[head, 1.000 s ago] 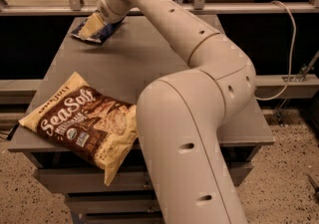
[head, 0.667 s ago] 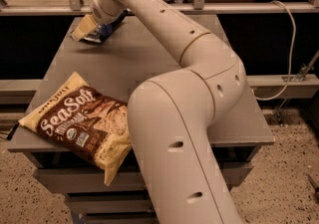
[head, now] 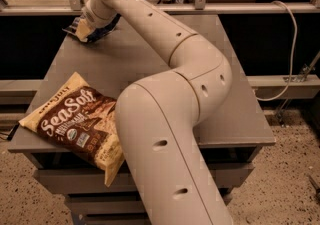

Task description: Pick blue chip bag

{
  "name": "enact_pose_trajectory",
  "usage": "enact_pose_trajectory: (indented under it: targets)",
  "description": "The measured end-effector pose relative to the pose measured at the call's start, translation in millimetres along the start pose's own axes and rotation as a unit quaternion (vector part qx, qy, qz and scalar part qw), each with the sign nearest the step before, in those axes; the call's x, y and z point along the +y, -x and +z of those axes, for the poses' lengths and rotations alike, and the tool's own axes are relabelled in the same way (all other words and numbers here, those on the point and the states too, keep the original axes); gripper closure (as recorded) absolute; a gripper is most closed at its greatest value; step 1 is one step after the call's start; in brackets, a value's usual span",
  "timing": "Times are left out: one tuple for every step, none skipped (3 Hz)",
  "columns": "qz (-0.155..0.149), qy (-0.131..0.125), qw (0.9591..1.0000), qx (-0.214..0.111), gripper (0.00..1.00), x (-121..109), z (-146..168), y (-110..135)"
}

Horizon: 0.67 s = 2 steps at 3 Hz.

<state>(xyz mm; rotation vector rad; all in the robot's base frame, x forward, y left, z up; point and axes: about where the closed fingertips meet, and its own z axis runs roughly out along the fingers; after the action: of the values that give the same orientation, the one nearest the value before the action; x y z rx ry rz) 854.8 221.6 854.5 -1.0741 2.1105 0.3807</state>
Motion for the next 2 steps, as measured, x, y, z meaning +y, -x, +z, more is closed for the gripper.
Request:
enact_pose_trajectory:
  targets:
    - [0.0,-0.01,0.9999,0.008,0.71,-2.8,2.9,-3.5]
    - [0.0,-0.01,0.9999,0.008,0.94,-2.9,2.1,-2.7]
